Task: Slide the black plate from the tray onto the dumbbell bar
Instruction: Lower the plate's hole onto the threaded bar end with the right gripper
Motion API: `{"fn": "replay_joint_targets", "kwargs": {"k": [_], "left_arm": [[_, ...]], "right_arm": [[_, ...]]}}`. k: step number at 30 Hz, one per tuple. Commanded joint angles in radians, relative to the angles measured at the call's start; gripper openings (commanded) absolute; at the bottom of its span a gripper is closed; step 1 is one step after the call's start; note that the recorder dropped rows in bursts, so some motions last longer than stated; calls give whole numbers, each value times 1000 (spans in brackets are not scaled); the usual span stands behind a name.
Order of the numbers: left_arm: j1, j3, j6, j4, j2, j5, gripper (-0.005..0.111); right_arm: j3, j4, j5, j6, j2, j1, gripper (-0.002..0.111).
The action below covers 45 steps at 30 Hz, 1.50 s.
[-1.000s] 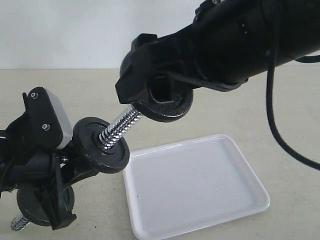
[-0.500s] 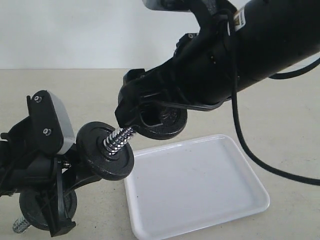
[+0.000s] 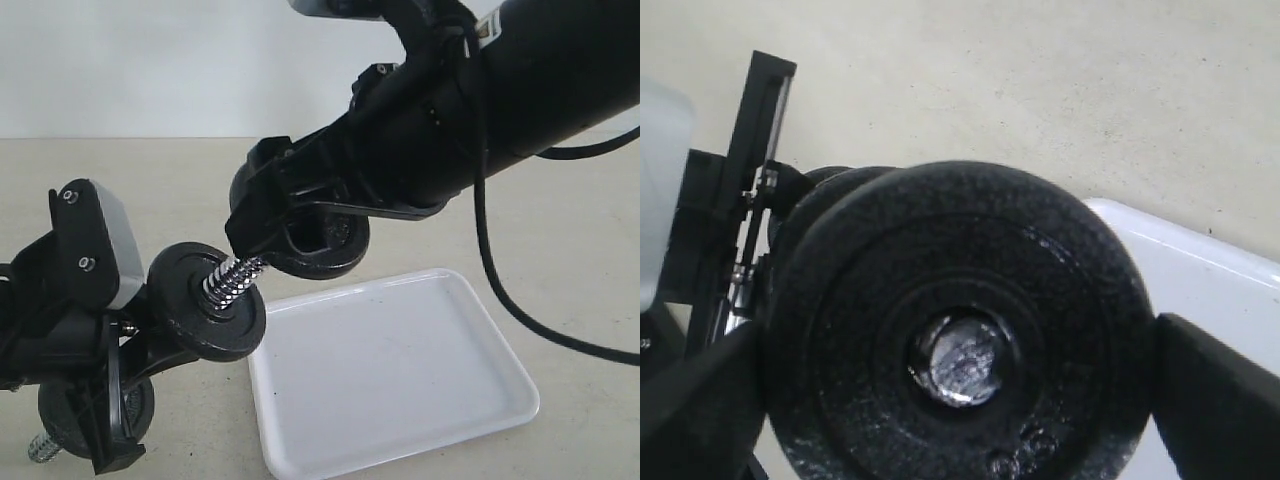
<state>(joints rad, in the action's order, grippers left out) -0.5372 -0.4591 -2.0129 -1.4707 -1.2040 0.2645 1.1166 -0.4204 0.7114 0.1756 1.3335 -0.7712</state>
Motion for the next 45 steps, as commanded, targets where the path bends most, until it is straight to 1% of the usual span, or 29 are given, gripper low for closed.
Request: {"fn": "replay_joint_targets", "kwargs": {"k": [1, 5, 10, 36, 42, 44, 45], "left_arm": [[-10, -53, -47, -48, 58, 148, 4], [-10, -53, -65, -48, 102, 162, 4], [-10, -53, -68, -48, 149, 175, 4], [-10, -53, -68, -48, 152, 170, 4], [-10, -53, -63, -48, 152, 147, 4], [-10, -53, -63, -48, 152, 147, 4], [-10, -53, -63, -48, 152, 147, 4]], "right_arm": [[13, -172, -21, 64, -6, -16, 0], [13, -175, 17, 79, -6, -16, 0], [13, -180, 15, 88, -6, -16, 0], [13, -201, 15, 99, -6, -16, 0], [13, -199, 1, 123, -6, -16, 0], [13, -199, -3, 146, -6, -16, 3], [13, -197, -3, 153, -6, -16, 6]]}}
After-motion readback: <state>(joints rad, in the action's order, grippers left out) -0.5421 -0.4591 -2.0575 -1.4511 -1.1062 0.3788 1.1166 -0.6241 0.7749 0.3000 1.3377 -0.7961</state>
